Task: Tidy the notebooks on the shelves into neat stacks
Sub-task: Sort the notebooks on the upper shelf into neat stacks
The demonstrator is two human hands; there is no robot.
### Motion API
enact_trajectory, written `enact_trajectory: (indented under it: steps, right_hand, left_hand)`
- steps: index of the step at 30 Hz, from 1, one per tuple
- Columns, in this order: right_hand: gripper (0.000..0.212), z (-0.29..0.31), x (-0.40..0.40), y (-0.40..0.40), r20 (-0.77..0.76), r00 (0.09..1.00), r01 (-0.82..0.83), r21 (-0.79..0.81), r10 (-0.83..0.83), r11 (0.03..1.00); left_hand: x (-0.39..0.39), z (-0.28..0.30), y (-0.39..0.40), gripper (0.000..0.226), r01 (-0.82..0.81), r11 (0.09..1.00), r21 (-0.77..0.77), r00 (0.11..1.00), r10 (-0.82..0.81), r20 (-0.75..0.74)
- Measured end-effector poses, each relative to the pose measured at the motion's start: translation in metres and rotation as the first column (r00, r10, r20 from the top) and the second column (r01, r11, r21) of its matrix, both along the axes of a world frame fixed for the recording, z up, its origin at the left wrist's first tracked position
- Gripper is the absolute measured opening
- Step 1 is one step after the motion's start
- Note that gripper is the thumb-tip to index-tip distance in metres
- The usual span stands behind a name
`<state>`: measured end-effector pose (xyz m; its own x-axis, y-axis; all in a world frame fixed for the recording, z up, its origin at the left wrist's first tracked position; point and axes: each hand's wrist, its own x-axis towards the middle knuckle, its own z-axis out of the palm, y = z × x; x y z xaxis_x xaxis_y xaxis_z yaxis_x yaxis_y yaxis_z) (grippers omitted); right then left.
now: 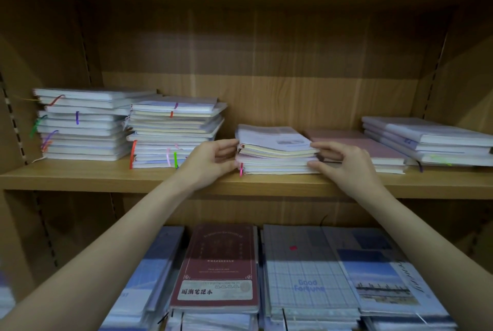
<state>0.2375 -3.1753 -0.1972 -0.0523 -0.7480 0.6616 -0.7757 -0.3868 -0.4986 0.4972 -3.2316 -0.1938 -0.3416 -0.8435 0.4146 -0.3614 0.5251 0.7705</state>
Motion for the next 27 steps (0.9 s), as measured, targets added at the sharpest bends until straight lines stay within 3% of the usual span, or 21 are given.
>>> enact_trajectory:
  steps: [3, 7, 11, 14, 16, 20, 23, 27]
  right_hand:
    - [0.038, 0.0, 0.001, 0.002, 0.006, 1.0, -0.014, 0.001, 0.014, 1.0]
    - [0.035, -0.001, 0.001, 0.004, 0.022, 1.0, 0.011, -0.013, -0.011, 1.0]
    - [0.026, -0.004, -0.001, 0.009, 0.029, 0.997, 0.08, -0.122, -0.077, 0.989]
    - [0.025, 0.002, 0.008, 0.011, -0.043, 0.99, 0.125, -0.178, -0.135, 0.976]
    - [0.028, 0.013, 0.023, 0.01, -0.108, 0.991, 0.063, -0.171, -0.083, 0.983]
    - [0.043, 0.04, 0.076, -0.002, -0.292, 0.955, -0.074, -0.086, 0.045, 0.994]
    - [0.057, 0.058, 0.117, -0.017, -0.353, 0.93, -0.101, 0.006, 0.097, 0.995]
    - [0.074, 0.073, 0.161, -0.046, -0.286, 0.941, -0.16, 0.088, 0.179, 0.983]
  left_hand:
    - [0.002, 0.002, 0.002, 0.061, 0.058, 0.997, 0.049, 0.997, -0.055, -0.044]
    - [0.004, 0.004, 0.004, 0.057, 0.085, 0.994, 0.064, 0.996, -0.086, 0.015]
    - [0.01, 0.004, 0.005, 0.044, 0.035, 0.998, 0.044, 0.999, -0.036, 0.014]
    - [0.016, 0.006, 0.011, 0.035, -0.056, 0.998, -0.024, 0.998, 0.056, -0.027]
    - [0.021, 0.008, 0.016, 0.035, -0.164, 0.978, -0.127, 0.986, 0.158, -0.06]
    - [0.052, 0.006, 0.022, 0.037, -0.374, 0.853, -0.364, 0.927, 0.357, -0.115]
    - [0.084, 0.002, 0.024, 0.037, -0.478, 0.795, -0.373, 0.879, 0.434, -0.2]
    - [0.131, 0.004, 0.023, 0.034, -0.575, 0.751, -0.325, 0.817, 0.506, -0.276]
